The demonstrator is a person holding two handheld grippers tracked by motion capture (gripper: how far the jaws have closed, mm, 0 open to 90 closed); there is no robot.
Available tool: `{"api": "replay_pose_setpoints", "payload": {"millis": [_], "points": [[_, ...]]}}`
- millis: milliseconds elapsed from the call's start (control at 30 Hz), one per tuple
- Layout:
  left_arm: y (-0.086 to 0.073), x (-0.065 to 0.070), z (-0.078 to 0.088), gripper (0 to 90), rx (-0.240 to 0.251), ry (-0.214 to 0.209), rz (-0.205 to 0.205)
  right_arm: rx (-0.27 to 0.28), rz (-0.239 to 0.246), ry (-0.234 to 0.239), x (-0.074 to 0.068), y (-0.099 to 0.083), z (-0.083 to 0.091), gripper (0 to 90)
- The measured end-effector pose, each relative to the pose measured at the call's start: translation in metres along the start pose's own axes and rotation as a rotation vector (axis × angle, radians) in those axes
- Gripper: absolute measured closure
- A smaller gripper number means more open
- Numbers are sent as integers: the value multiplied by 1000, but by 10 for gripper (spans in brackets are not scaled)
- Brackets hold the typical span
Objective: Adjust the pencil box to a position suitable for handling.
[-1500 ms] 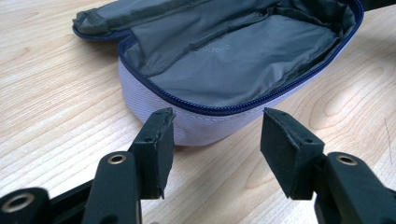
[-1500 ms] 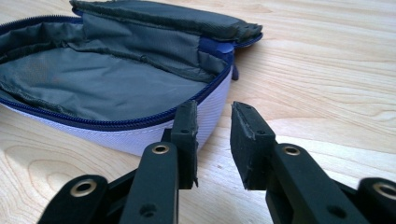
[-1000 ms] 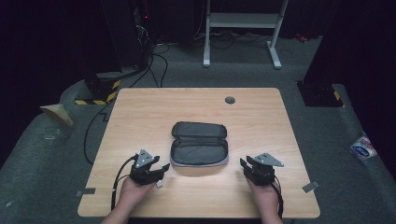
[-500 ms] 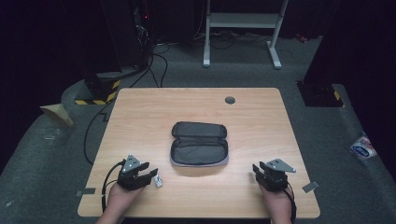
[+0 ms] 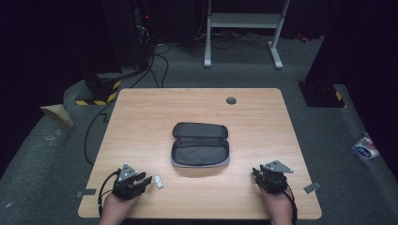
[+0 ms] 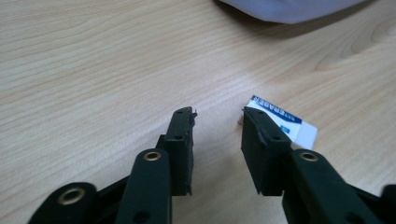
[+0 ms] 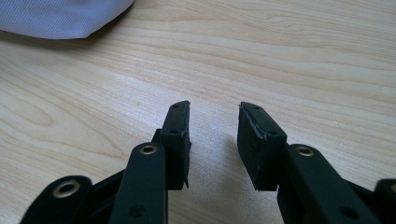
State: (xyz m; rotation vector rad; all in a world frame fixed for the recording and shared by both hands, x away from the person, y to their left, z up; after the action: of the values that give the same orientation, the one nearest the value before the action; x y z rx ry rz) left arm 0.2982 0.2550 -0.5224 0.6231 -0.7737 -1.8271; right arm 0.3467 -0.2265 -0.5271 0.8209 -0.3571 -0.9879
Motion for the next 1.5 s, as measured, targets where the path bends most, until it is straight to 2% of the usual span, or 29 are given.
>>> {"api": "replay_pose_setpoints", "payload": {"millis": [100,167,300,500,633,700,800,933,1033,1167,1367,1433,1500], "points": [[0,3,4,699,6,-3,-1,-1,1,-3,0,0,-1,638],[-1,6,3,724,-8,2,-14,2,-8,-4,1,0,-1,638],[-3,10,-1,753,-25,33,-39,1,-8,-3,2,0,-2,638],[-2,14,-4,765,-22,2,-28,-3,0,-3,1,1,-3,637],[3,20,-10,765,-19,4,-38,0,-9,-1,1,1,-2,635],[7,25,-15,765,-7,17,-67,0,-8,1,2,1,-3,634],[12,28,-20,762,-1,18,-80,1,-9,2,1,0,-2,632],[13,25,-22,743,5,15,-68,-2,-1,0,1,0,-3,632],[12,22,-16,712,23,3,-38,-3,-1,1,1,0,-3,631],[12,28,-7,647,48,-29,-26,-7,5,-2,0,1,-3,629],[12,41,-8,528,42,-41,-52,-5,3,0,1,1,-3,628],[12,45,-12,506,26,-26,-82,-6,3,-1,0,1,-3,628],[11,46,-13,521,21,-21,-81,-7,5,-3,0,1,-3,627]]}}
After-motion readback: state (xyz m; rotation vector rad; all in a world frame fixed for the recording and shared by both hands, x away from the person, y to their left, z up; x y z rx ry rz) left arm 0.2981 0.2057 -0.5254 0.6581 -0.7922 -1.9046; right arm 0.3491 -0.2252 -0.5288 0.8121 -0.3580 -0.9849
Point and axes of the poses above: each handheld gripper's, and its own axes: z roughly backward along the jaws, y roughly out of its top, x roughly to its right, the point moved 1 cm from there along -z, roughly forward along the jaws, and after that the axes turned 11 degrees about y, right-handed, at the moved point
